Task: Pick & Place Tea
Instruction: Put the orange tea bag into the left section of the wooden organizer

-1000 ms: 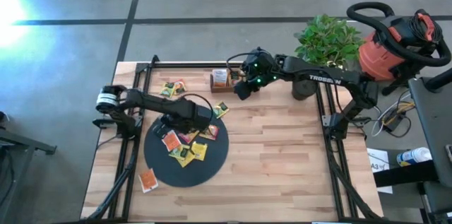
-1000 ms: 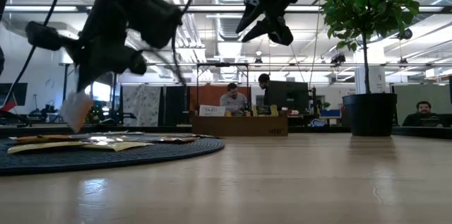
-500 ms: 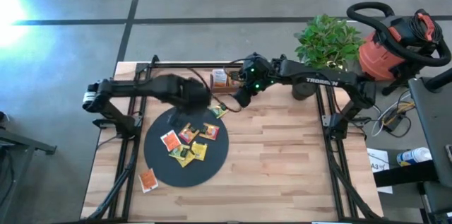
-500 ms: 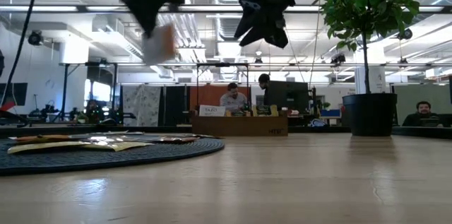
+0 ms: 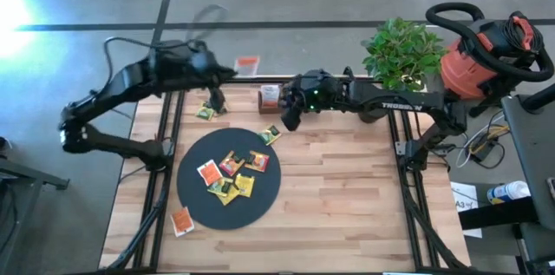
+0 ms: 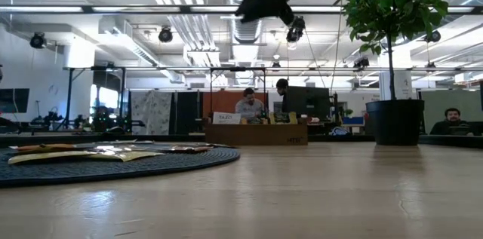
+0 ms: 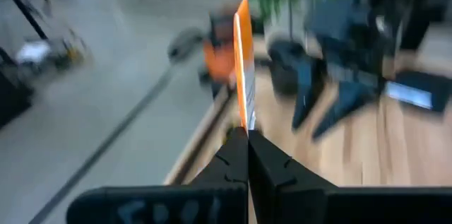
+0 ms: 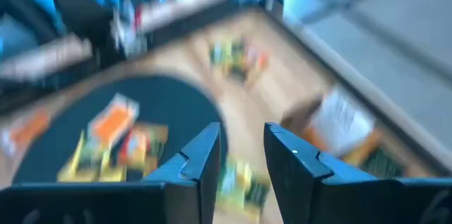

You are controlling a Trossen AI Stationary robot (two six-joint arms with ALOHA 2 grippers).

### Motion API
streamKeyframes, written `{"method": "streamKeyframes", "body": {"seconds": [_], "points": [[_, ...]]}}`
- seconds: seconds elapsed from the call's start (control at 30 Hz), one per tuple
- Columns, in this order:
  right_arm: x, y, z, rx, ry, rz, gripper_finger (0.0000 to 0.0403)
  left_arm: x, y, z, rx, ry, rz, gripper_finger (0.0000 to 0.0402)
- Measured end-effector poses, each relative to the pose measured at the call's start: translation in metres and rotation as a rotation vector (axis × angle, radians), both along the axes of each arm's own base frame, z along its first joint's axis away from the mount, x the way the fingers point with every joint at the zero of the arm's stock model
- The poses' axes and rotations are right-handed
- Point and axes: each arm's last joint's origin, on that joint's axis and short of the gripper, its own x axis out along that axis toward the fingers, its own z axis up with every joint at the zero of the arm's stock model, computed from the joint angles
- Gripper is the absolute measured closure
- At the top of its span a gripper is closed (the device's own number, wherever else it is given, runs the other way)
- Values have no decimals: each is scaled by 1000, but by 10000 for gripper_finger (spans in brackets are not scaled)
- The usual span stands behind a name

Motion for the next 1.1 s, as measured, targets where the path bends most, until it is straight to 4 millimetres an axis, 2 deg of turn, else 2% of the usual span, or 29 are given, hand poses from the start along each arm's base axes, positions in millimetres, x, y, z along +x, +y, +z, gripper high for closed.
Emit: {"method": "streamKeyframes", "body": {"seconds": [0.1, 0.33, 0.53, 0.6, 0.73, 0.83, 0.97, 1.1], "points": [[5, 0, 15, -36, -153, -41, 296, -12, 1, -5, 23, -197, 35, 401], [14, -4, 45, 22, -546, -131, 296, -25, -5, -29, 98, -651, 23, 401], [13, -3, 64, 4, -750, -113, 293, -27, -6, -53, -4, -1078, -53, 401], [13, -2, 67, 6, -786, -76, 284, -24, -4, -62, -69, -1173, -88, 401], [13, -1, 67, 9, -781, -63, 254, -12, 1, -75, -200, -1267, -131, 401], [13, -2, 67, 10, -782, -63, 229, 1, 6, -82, -266, -1261, -136, 401], [13, 0, 67, 13, -786, -60, 206, 18, 14, -83, -288, -1236, -132, 401], [13, 0, 67, 14, -787, -56, 200, 34, 20, -82, -296, -1210, -157, 401]]}}
